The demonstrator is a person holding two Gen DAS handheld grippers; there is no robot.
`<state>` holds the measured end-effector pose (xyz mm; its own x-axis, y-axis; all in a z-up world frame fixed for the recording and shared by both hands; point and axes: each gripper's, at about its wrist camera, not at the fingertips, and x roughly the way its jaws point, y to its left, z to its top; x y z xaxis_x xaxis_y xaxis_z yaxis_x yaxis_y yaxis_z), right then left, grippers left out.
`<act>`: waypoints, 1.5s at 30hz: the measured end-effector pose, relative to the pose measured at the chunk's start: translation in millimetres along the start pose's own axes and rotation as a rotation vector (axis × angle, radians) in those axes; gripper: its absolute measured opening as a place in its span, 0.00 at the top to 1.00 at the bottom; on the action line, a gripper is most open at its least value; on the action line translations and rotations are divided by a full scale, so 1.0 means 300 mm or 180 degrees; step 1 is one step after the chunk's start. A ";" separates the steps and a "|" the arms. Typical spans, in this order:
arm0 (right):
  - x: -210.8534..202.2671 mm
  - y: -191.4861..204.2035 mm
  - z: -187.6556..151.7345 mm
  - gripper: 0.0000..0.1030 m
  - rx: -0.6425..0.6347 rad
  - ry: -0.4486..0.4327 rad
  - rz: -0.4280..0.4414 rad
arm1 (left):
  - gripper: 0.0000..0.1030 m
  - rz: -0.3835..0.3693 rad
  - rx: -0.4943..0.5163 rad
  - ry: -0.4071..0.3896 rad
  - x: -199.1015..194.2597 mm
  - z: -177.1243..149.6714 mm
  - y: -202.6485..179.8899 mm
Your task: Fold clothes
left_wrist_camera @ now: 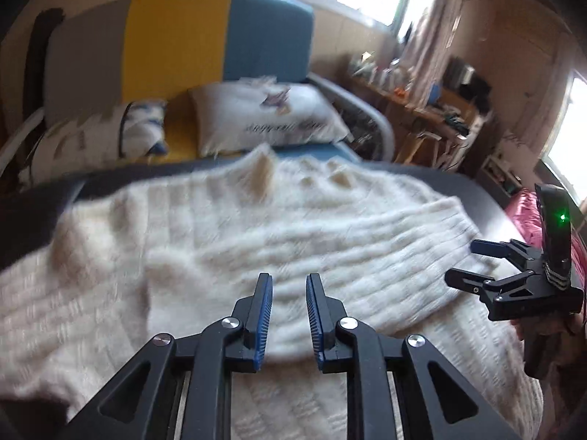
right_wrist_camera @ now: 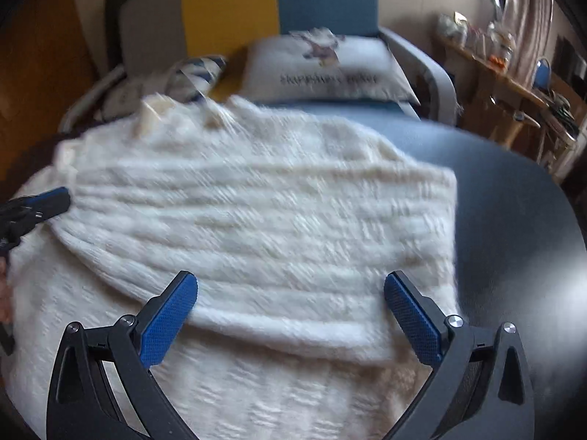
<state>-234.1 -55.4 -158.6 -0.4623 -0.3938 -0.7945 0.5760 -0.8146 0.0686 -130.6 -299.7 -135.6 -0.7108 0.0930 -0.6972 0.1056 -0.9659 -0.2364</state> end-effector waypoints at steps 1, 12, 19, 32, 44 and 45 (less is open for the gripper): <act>-0.010 0.006 0.012 0.00 -0.0002 -0.0068 0.0058 | 0.82 -0.0049 -0.0006 0.0024 0.017 0.019 -0.008; 0.057 -0.004 0.080 0.00 0.0030 -0.0021 -0.0065 | 0.82 -0.0020 -0.0301 0.0264 0.159 0.100 -0.034; 0.012 0.009 0.039 0.00 -0.0003 -0.0070 -0.0088 | 0.82 0.0123 -0.0716 0.0008 -0.062 -0.008 0.117; -0.054 0.113 -0.174 0.00 0.0136 0.0057 -0.0090 | 0.75 -0.0283 -0.1733 0.0003 -0.087 -0.156 0.278; -0.126 0.031 -0.205 0.00 0.0490 -0.0208 -0.0056 | 0.89 -0.0266 -0.1670 -0.0275 -0.109 -0.129 0.222; -0.134 0.011 -0.214 0.00 0.0560 -0.0222 -0.0075 | 0.89 -0.0113 -0.1517 -0.0281 -0.118 -0.122 0.202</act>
<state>-170.4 -14.9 -165.1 -0.5233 -0.3972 -0.7539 0.4406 -0.8834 0.1596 -73.6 -352.7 -149.9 -0.7739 0.0831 -0.6278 0.3722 -0.7424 -0.5571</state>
